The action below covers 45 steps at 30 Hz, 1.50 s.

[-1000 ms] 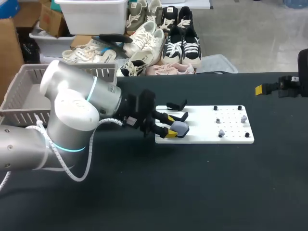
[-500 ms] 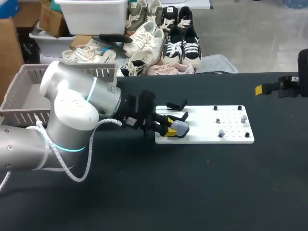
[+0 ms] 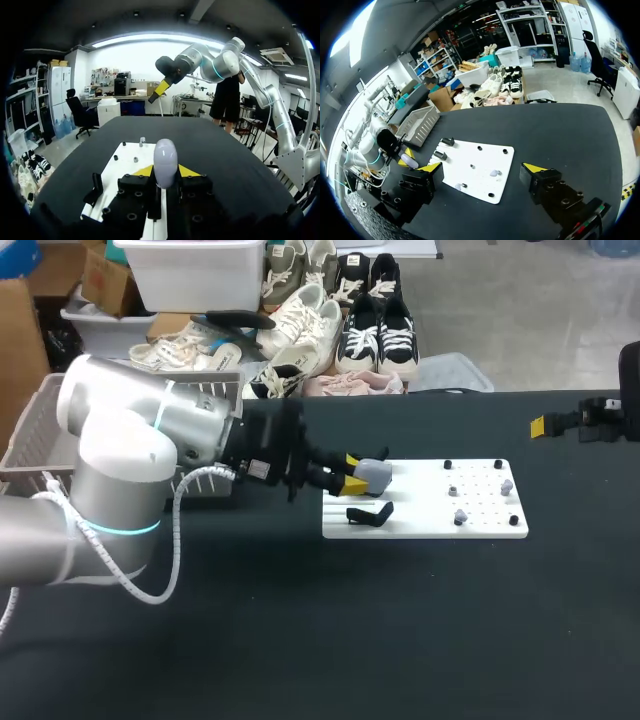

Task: Pick up each earbud case from the left stands, insert the matching earbuds, close the lid, and place the case in the box.

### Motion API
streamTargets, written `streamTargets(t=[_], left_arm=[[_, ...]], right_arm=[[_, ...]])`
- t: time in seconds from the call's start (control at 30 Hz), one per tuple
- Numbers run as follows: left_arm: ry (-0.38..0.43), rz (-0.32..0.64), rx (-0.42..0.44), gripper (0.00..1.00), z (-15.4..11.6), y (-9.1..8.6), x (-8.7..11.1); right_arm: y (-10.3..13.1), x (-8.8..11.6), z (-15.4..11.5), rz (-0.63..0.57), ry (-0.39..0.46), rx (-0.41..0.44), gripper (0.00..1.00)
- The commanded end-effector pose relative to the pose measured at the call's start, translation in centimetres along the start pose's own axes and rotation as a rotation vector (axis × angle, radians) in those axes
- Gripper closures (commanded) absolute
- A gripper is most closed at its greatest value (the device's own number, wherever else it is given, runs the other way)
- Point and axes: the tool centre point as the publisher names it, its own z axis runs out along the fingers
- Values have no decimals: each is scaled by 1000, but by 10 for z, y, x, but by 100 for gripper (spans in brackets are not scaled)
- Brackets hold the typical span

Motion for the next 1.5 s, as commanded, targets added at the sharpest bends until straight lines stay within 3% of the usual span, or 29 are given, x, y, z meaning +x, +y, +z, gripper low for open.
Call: streamTargets(t=[0.03,0.37,0.63,1.5], left_arm=[[-57,26,-29,100,0,-23,-13],[-141,150,-22,100,13,-40,-31],[-163,161,-46,100,10,-39,-39],[-163,161,-46,100,10,-39,-39]], right_arm=[[-1,0,0,-1,0,-2,0],[-1,0,0,-1,0,-2,0],[-1,0,0,-1,0,-2,0],[-1,0,0,-1,0,-2,0]])
